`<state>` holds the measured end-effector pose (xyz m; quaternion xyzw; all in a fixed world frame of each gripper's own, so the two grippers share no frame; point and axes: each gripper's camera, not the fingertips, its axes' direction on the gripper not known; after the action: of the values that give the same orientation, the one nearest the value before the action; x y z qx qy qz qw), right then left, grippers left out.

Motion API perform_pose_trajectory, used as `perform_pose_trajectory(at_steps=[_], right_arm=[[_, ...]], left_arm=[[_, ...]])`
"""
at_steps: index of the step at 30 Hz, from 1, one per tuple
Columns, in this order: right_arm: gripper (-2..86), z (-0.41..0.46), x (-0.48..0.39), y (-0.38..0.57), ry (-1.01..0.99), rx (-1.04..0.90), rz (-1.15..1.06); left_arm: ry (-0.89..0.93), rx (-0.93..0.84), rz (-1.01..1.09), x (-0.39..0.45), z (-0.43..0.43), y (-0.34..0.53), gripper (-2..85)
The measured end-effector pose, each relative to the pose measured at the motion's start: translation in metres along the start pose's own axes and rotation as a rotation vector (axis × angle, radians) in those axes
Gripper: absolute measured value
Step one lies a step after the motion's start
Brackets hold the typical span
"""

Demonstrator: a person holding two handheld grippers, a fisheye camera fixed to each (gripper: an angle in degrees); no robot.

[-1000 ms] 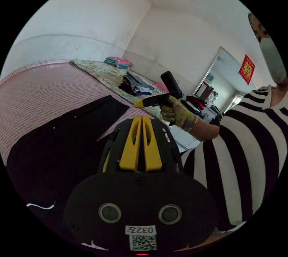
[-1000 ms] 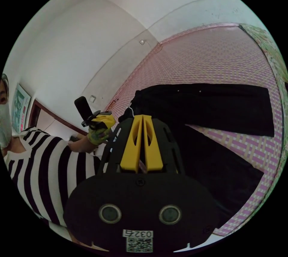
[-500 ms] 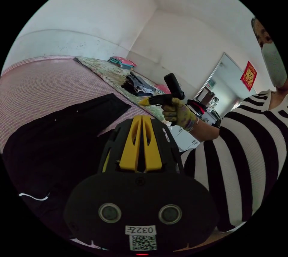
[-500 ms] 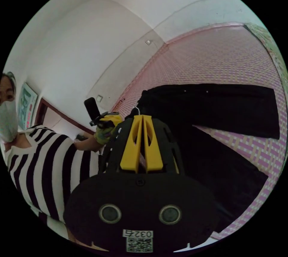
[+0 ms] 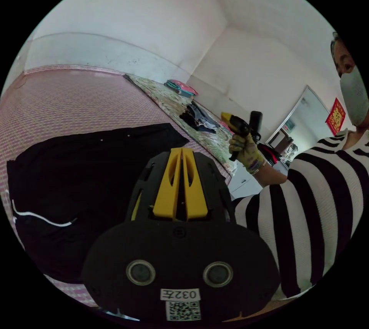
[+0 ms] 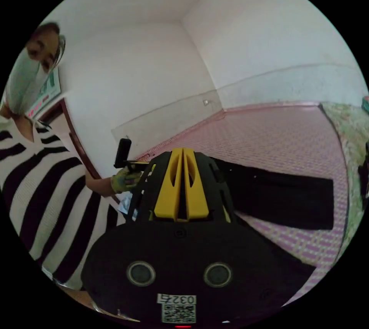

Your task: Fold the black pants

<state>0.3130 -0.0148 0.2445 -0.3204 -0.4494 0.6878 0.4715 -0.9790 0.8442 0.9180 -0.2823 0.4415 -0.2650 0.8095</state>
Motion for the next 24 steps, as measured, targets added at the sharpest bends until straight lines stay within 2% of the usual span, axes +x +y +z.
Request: perform_pose_trajectory(at_steps=[5, 7, 10, 12, 14, 17, 21, 22, 24], right_arm=[[10.3, 0.003, -0.031, 0.024, 0.023, 0.128, -0.118], [0.7, 0.011, -0.032, 0.028, -0.039, 0.062, -0.09], [0.0, 0.014, -0.043, 0.036, -0.077, 0.132, -0.097], [0.7, 0.019, -0.058, 0.038, 0.003, 0.147, -0.155], [6.4, 0.036, -0.079, 0.039, 0.184, 0.093, -0.265], [7.6, 0.055, -0.095, 0.039, 0.344, 0.06, -0.307], [4.7, 0.066, -0.109, 0.044, 0.461, 0.134, -0.383], [4.2, 0.07, -0.109, 0.043, 0.517, 0.137, -0.376], [4.5, 0.076, -0.104, 0.038, 0.508, 0.129, -0.313]], left_arm=[[-0.076, 0.041, -0.07, -0.023, -0.007, 0.013, -0.9], [-0.1, 0.053, -0.089, -0.03, -0.008, 0.016, -0.9], [-0.133, 0.072, -0.11, -0.042, -0.008, 0.021, -0.9], [-0.149, 0.08, -0.123, -0.049, -0.007, 0.022, -0.9], [-0.163, 0.096, -0.14, -0.06, -0.005, 0.023, -0.9], [-0.179, 0.111, -0.15, -0.073, -0.001, 0.022, -0.9], [-0.194, 0.13, -0.16, -0.092, 0.005, 0.019, -0.9], [-0.196, 0.138, -0.165, -0.099, 0.007, 0.018, -0.9], [-0.198, 0.148, -0.176, -0.111, 0.01, 0.017, -0.9]])
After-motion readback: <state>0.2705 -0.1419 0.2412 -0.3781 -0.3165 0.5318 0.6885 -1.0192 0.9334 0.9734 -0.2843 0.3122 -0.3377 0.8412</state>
